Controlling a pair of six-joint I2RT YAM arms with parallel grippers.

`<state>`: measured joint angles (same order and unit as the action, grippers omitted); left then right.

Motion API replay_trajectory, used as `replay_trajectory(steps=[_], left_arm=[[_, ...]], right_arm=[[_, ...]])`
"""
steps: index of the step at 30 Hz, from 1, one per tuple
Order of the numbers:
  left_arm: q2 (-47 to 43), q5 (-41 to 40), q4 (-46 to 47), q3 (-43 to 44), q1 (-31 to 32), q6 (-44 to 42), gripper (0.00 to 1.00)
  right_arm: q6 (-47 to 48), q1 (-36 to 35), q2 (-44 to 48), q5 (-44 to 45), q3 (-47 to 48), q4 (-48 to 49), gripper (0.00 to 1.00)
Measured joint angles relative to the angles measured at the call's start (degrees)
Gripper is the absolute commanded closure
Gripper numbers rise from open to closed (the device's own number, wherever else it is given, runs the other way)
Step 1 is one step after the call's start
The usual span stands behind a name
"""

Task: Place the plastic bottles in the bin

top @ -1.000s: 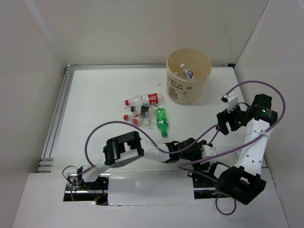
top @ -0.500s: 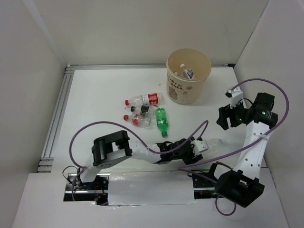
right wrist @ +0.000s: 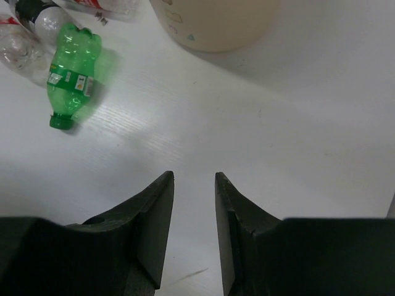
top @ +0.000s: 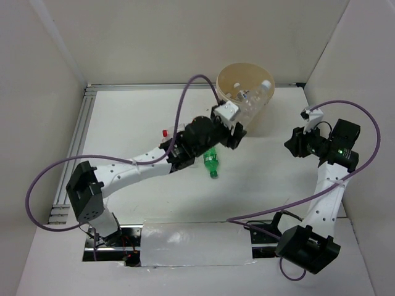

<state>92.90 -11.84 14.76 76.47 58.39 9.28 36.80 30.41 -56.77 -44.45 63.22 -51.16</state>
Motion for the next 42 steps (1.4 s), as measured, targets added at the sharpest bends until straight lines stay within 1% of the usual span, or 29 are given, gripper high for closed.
replay_trajectory(steps=[2, 5, 6, 7, 8, 9, 10, 12, 13, 15, 17, 18, 20, 21, 22, 23, 25, 26, 29, 34, 37, 39, 40, 41, 42], left_arm=[[0.5, 0.1, -1.6, 4.6, -2.6, 0.3, 1.0], [4.9, -0.8, -3.5, 14.8, -6.8, 3.0, 1.0], [5.1, -1.2, -3.6, 15.3, -6.9, 3.6, 1.0], [8.9, -1.7, -4.8, 21.4, -9.0, 5.0, 1.0], [11.0, -1.9, -5.7, 24.9, -9.8, 6.2, 1.0], [14.0, -1.9, -6.6, 29.2, -10.9, 7.5, 0.97], [16.6, -2.0, -7.0, 32.2, -11.6, 8.1, 0.95], [21.8, -2.0, -9.8, 38.6, -12.4, 9.6, 0.95], [25.0, -1.9, -10.7, 42.2, -12.5, 10.4, 0.92], [29.7, -1.7, -12.9, 47.0, -12.5, 10.9, 0.9], [33.2, -1.4, -15.0, 49.3, -12.5, 11.9, 0.88], [34.4, -1.3, -15.8, 49.6, -12.5, 12.2, 0.88], [36.0, -1.0, -16.9, 49.8, -12.6, 13.2, 0.81], [36.6, -0.8, -17.4, 50.1, -12.7, 13.1, 0.74], [37.2, -0.8, -17.4, 50.9, -12.9, 13.4, 0.62], [37.6, -0.3, -18.0, 51.8, -13.1, 13.6, 0.34], [38.2, 0.1, -18.6, 53.5, -13.4, 13.6, 0.1], [38.3, 0.2, -18.9, 54.0, -13.5, 13.6, 0.0], [38.4, 0.7, -19.1, 54.5, -13.8, 14.2, 0.0], [38.3, 1.5, -19.0, 54.5, -13.8, 14.5, 0.0], [37.0, 1.6, -19.1, 53.5, -13.8, 14.4, 0.0], [33.5, 1.3, -19.1, 49.8, -13.6, 14.2, 0.0], [30.5, 1.0, -19.0, 46.1, -13.5, 13.8, 0.0], [26.3, 0.4, -19.4, 41.6, -13.2, 13.7, 0.0], [22.4, -0.4, -20.2, 37.5, -13.0, 13.8, 0.0]], right_arm=[[0.1, 0.0, 0.1, -1.0, -0.6, 0.0, 0.6], [0.9, 0.0, 0.1, -2.4, -1.1, -0.2, 0.6], [1.4, 0.0, 0.1, -2.9, -1.2, -0.3, 0.6], [2.0, 0.0, 0.1, -3.2, -1.3, -0.4, 0.6], [2.4, 0.0, 0.1, -3.5, -1.4, -0.6, 0.6], [2.9, 0.0, 0.1, -3.6, -1.4, -0.7, 0.6], [3.3, 0.0, 0.1, -3.8, -1.4, -0.8, 0.59], [4.2, 0.0, 0.2, -4.1, -1.7, -0.8, 0.59], [4.7, 0.0, 0.2, -4.3, -1.8, -1.0, 0.59], [5.1, 0.0, 0.2, -4.3, -1.9, -1.2, 0.58], [5.4, 0.0, 0.2, -4.4, -1.9, -1.2, 0.58], [5.5, 0.0, 0.2, -4.4, -1.9, -1.2, 0.58], [5.8, 0.0, 0.2, -4.5, -1.9, -1.2, 0.57], [6.0, 0.0, 0.2, -4.5, -1.9, -1.2, 0.55], [6.1, 0.0, 0.2, -4.5, -2.0, -1.2, 0.53], [6.3, 0.0, 0.2, -4.6, -2.2, -1.2, 0.5], [6.6, 0.0, 0.2, -4.7, -2.7, -1.3, 0.41], [7.0, 0.0, 0.1, -4.8, -2.9, -1.4, 0.34], [8.6, 0.0, 0.0, -5.2, -3.6, -2.1, 0.26], [13.0, 0.0, -0.4, -7.1, -3.9, -3.9, 0.21], [16.5, -0.4, -1.2, -9.1, -4.0, -4.4, 0.15], [17.9, -1.7, -1.9, -10.5, -4.2, -4.4, 0.15], [17.6, -3.6, -2.5, -10.6, -4.5, -3.9, 0.15], [14.8, -7.1, -3.2, -10.1, -5.2, -2.2, 0.19], [12.7, -10.7, -3.9, -9.7, -5.7, -0.3, 0.19]])
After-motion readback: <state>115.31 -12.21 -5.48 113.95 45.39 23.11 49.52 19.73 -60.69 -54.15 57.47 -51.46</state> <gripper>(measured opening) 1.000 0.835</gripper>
